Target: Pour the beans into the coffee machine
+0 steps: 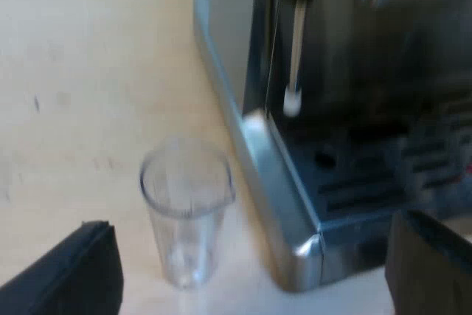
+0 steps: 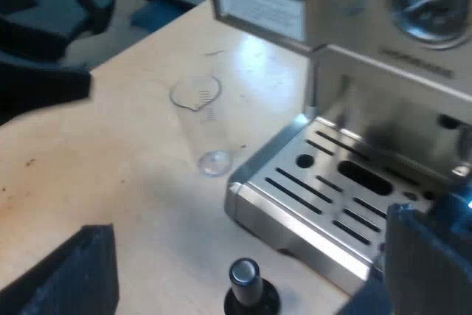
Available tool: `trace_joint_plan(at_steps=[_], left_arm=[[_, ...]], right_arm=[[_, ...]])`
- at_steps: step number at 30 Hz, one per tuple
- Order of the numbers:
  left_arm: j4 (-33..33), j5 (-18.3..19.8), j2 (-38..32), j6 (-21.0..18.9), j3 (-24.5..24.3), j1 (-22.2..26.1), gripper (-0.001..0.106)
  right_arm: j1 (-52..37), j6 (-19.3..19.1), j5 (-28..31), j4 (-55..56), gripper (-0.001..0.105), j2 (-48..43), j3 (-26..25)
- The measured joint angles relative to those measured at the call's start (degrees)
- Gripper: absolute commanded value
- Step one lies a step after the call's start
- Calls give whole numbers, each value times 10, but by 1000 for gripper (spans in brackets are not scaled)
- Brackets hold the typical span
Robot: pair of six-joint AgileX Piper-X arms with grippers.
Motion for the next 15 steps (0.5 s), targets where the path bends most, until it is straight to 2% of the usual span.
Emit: trace_joint_plan(at_steps=[5, 8, 15], left_arm=[[36, 0, -3, 0, -62, -2, 86], [52, 1, -3, 0, -101, -7, 86], [70, 2, -3, 0, -174, -21, 86]], right_arm=[[-1, 0, 26, 44, 79, -28, -19], [-28, 0, 19, 65, 79, -46, -27], [-164, 0, 8, 112, 79, -92, -36]])
